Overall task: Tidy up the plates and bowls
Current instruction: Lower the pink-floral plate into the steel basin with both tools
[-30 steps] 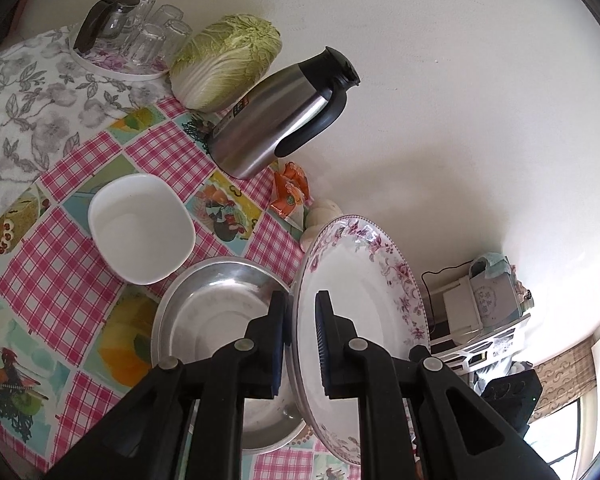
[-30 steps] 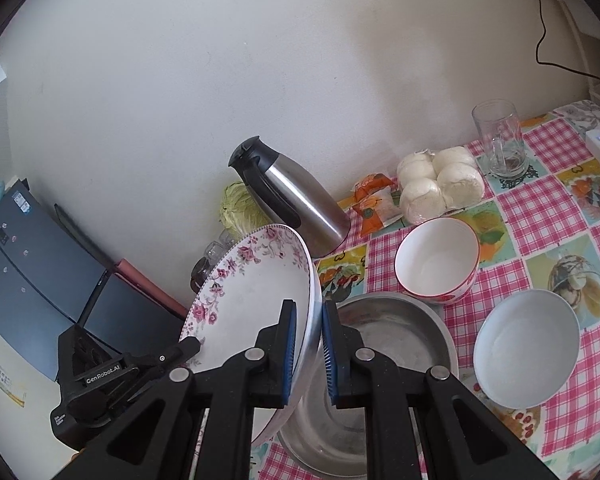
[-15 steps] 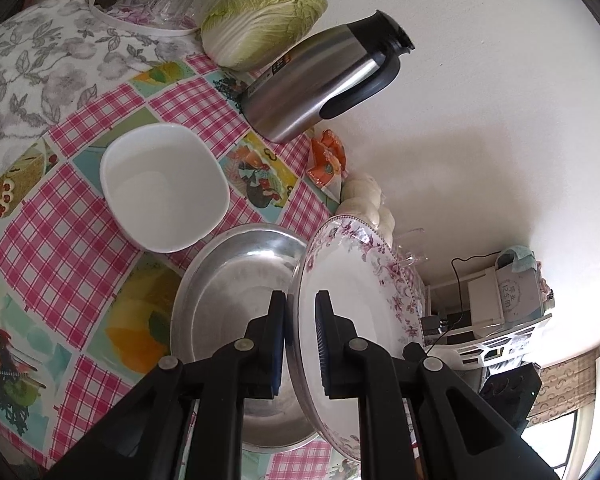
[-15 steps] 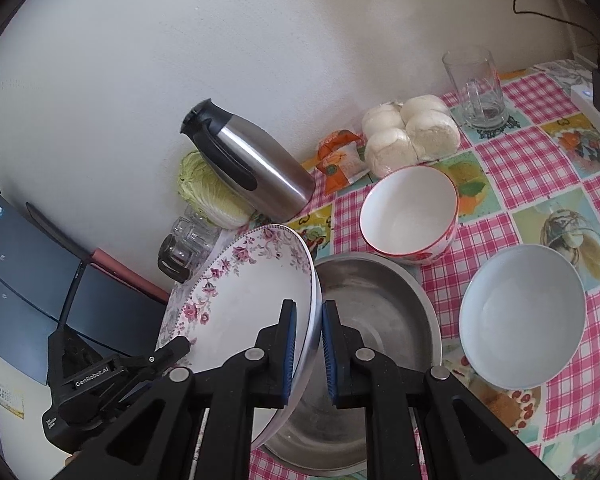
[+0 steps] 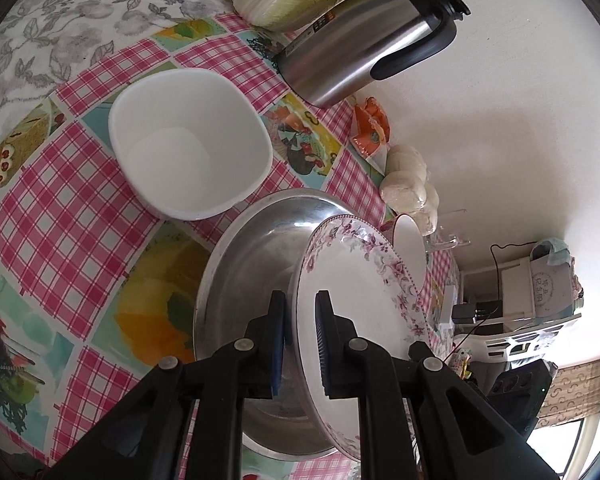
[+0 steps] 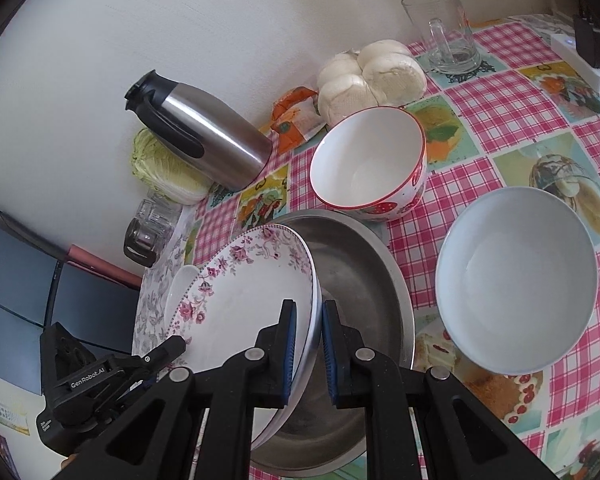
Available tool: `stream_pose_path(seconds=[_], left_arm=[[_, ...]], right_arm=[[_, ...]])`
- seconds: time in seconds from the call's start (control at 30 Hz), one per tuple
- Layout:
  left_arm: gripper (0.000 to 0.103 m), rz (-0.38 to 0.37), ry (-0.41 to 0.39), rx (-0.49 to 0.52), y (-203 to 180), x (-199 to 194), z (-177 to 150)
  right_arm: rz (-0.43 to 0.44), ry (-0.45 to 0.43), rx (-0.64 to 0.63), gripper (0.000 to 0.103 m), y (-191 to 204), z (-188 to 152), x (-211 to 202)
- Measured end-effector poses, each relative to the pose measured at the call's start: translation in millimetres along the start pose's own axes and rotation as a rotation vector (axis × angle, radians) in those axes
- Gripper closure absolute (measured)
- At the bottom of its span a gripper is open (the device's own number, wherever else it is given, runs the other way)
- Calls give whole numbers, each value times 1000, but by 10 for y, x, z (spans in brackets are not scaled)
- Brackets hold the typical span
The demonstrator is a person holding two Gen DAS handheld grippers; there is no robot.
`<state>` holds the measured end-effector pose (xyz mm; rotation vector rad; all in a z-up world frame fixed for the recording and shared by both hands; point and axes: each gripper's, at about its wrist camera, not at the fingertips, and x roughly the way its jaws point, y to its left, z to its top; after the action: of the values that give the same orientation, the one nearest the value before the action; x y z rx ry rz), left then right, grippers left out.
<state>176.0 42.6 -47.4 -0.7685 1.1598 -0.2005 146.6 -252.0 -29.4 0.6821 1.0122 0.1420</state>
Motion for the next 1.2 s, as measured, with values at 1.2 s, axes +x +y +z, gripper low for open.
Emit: stream_pose_path(seconds=[1.2], left_arm=[[90,132,66,4,89,341,-39]], right_arm=[[-119,79,9,87,-164,-96,380]])
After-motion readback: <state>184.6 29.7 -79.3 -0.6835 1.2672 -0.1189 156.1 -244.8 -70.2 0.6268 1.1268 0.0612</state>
